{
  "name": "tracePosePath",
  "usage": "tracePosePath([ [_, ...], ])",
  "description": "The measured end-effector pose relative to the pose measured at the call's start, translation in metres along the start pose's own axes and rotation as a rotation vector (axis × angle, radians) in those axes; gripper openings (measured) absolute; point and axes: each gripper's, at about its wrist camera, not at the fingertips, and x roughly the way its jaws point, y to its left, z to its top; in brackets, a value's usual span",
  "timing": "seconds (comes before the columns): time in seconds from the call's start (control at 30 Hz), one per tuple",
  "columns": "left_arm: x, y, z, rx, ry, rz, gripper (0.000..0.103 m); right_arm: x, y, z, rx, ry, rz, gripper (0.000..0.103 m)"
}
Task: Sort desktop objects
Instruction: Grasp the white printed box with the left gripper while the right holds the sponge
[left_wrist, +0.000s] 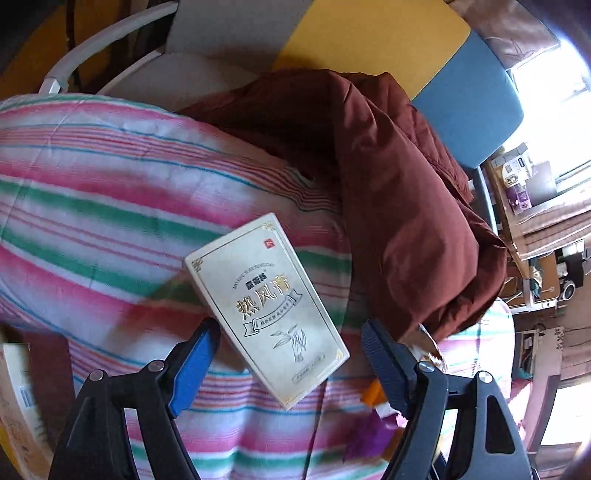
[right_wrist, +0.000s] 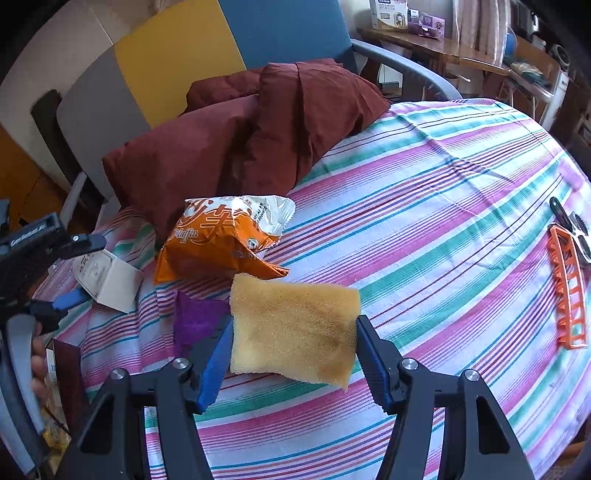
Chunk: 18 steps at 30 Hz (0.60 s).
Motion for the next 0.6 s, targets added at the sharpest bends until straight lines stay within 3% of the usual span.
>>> tracePosePath([
  [0.17, 0.011, -0.002, 0.003, 0.071, 0.002, 0.082, 0.080, 0.002, -0.001, 0.000, -0.005, 0.011, -0.007, 0.064],
  [0.3, 0.012, 0.003, -0.003, 0.138, 0.008, 0.078, 0.079, 0.005, 0.001, -0.001, -0.019, 0.022, -0.018, 0.064],
  [0.43, 0.007, 0.003, -0.021, 0.249, -0.007, 0.064, 0.065, 0.007, 0.001, -0.001, -0.031, 0.027, -0.037, 0.064],
  [0.6, -0.003, 0.001, -0.048, 0.363, -0.034, 0.035, 0.056, 0.010, -0.005, 0.000, -0.014, 0.032, -0.022, 0.064],
])
